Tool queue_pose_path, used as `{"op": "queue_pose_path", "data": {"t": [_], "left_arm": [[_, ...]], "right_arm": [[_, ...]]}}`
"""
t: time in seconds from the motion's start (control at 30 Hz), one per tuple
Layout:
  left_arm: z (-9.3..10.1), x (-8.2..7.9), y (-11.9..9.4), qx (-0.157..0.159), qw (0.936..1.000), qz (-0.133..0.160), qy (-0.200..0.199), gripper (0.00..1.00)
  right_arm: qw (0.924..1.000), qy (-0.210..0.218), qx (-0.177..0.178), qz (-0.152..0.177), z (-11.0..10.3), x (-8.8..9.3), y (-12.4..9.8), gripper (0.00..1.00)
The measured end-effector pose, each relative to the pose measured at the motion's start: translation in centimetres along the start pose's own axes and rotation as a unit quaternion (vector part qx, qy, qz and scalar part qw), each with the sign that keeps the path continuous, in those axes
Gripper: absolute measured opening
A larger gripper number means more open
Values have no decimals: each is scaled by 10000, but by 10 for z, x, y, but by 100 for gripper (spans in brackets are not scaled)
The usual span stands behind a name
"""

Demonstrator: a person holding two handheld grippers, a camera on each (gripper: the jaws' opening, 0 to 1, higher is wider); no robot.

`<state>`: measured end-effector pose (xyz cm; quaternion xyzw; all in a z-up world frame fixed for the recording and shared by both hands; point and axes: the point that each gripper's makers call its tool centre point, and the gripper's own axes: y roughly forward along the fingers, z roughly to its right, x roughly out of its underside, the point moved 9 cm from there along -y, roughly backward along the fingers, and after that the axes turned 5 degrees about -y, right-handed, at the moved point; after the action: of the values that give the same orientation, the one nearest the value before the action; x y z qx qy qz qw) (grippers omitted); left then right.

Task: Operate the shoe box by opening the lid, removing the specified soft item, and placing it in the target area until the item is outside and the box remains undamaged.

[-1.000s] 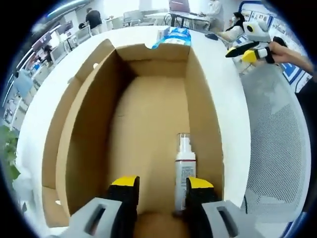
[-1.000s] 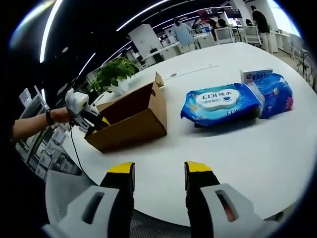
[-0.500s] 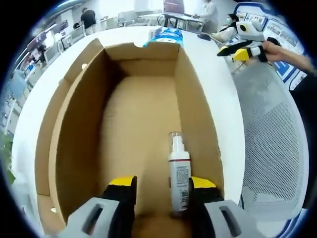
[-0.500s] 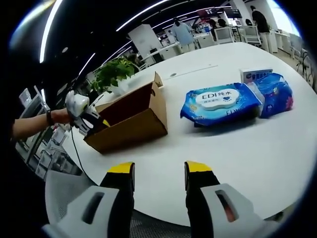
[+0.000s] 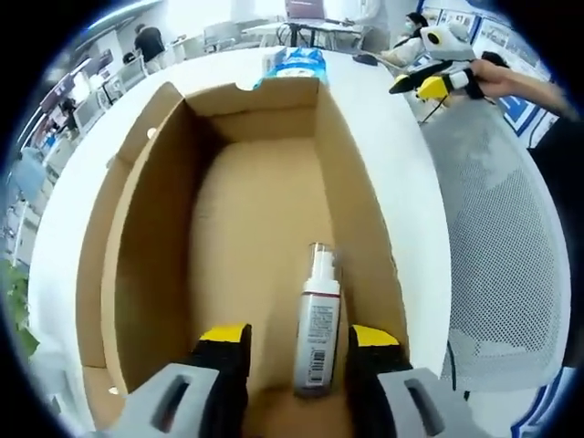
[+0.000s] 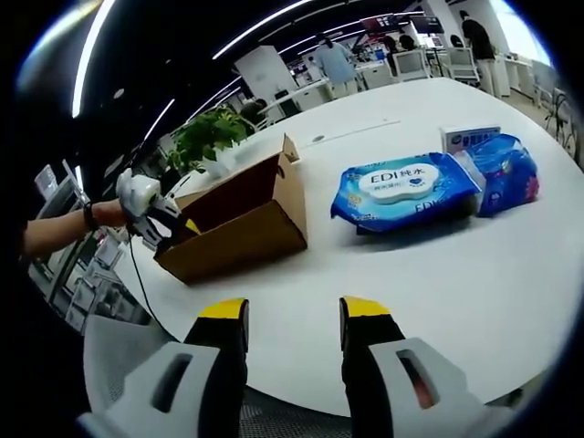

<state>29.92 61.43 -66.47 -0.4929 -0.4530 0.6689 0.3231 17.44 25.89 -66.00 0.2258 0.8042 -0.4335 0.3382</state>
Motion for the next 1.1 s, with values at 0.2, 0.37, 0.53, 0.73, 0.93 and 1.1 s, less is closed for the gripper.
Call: {"op": "queue_pose_path", "data": {"t": [0.2, 0.37, 0.53, 0.73, 0.93, 1.1], "left_arm": [[-2, 1, 13, -251, 9977, -362, 521, 39], [1, -6, 30, -268, 9956, -369, 819, 34], [0, -7, 38, -237, 9977, -309, 556, 21], [-4, -7, 31, -306, 9993, -109, 176, 19], [-9, -8, 13, -428, 9973, 457, -393, 19], [-9, -11, -6, -475, 9910, 971, -785, 19]], "right_arm": [[10000, -25, -8, -21, -1, 0, 0, 37], [10000, -28, -10, -40, -1, 0, 0, 37], [10000, 5, -1, -2, 0, 0, -1, 37], [10000, 1, -23, -7, 0, -1, 0, 37], [10000, -42, -77, -7, -1, -2, 0, 37], [9999, -90, -144, 10, -3, -7, 0, 37]]}}
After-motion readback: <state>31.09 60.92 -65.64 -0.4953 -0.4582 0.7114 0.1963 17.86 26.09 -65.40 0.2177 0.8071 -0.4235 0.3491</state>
